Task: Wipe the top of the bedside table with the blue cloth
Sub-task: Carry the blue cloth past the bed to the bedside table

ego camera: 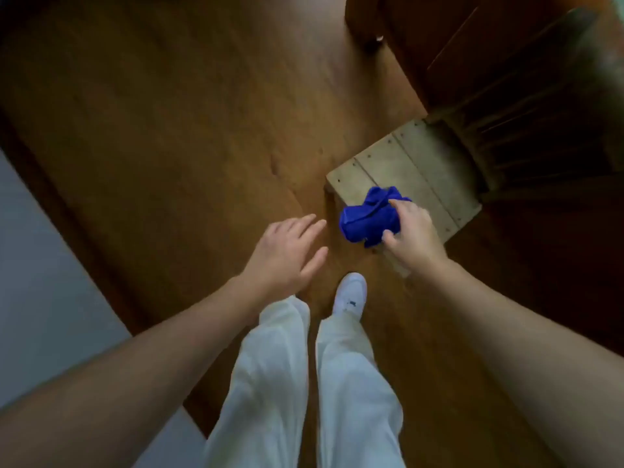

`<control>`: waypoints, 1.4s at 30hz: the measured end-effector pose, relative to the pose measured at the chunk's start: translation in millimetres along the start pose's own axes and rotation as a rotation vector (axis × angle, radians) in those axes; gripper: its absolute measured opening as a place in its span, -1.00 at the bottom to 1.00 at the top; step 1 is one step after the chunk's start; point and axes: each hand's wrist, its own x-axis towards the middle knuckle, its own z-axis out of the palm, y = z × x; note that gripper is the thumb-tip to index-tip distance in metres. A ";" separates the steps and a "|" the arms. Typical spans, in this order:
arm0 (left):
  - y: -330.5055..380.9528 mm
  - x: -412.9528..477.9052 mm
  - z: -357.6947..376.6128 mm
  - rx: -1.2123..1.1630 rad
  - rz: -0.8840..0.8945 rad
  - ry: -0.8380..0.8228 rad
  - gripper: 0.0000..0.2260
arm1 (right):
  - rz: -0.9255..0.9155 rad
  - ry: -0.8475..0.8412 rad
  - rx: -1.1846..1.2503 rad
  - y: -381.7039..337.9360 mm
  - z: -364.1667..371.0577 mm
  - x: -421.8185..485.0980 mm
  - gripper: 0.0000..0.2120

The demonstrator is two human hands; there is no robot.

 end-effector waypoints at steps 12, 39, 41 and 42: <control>-15.7 27.3 40.5 -0.003 0.070 -0.075 -0.48 | -0.136 0.045 0.056 36.1 25.7 55.3 -0.50; 251.4 -214.3 -353.2 0.130 0.432 0.643 -0.57 | -0.596 0.461 0.241 -157.9 -391.4 -318.6 -0.49; 252.1 -221.4 -363.9 0.113 0.429 0.704 -0.58 | -0.636 0.482 0.227 -170.7 -404.5 -324.5 -0.50; 250.9 -225.9 -368.5 0.108 0.424 0.726 -0.59 | -0.659 0.489 0.217 -177.9 -409.4 -327.3 -0.51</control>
